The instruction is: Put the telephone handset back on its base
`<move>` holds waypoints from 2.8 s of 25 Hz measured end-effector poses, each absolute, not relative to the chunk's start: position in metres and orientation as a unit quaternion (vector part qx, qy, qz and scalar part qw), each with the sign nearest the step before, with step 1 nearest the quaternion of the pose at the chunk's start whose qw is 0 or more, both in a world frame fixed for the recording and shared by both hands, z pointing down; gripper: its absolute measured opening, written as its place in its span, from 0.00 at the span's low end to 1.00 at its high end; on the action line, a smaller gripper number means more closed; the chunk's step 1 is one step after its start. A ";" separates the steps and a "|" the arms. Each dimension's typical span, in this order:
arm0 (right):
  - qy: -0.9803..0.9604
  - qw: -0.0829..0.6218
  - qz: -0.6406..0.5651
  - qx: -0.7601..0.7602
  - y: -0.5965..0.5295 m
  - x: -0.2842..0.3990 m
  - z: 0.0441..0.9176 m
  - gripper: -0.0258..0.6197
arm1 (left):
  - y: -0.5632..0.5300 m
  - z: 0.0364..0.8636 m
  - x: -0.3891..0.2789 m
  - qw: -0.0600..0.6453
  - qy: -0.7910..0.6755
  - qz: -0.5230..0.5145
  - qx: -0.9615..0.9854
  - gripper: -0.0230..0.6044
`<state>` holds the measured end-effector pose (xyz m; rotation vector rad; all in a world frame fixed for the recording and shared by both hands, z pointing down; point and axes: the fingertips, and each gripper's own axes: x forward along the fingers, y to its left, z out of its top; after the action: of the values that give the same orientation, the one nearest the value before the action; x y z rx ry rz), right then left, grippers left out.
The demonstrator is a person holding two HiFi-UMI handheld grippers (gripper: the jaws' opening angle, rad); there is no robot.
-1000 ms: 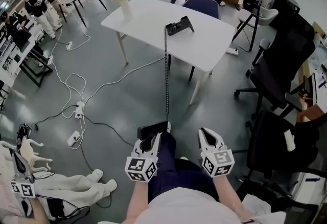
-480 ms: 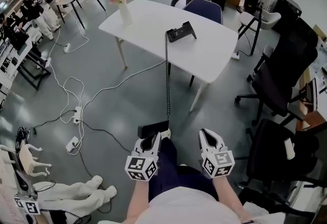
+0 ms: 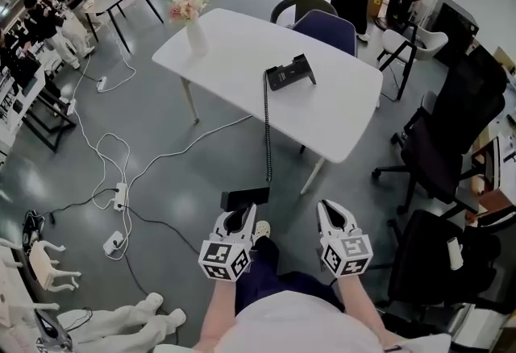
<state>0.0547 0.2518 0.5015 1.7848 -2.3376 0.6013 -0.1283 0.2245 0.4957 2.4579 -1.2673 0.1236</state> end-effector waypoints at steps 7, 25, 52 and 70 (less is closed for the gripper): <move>-0.779 0.073 0.197 0.591 0.199 0.046 0.495 0.11 | 0.173 0.492 -0.130 0.184 -0.440 0.048 0.878 0.16; -0.764 0.068 0.201 0.609 0.112 0.014 0.500 0.11 | 0.079 0.494 -0.153 0.176 -0.406 0.058 0.895 0.16; -0.766 0.098 0.217 0.598 0.081 -0.017 0.523 0.11 | 0.060 0.517 -0.178 0.205 -0.396 0.070 0.892 0.16; -0.769 0.084 0.213 0.597 -0.022 0.004 0.515 0.11 | -0.036 0.506 -0.156 0.185 -0.388 0.077 0.899 0.16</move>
<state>0.0043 -0.0222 0.5152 1.7828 -2.2942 0.6366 -0.1561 -0.0360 0.5062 2.5345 -1.0941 0.2167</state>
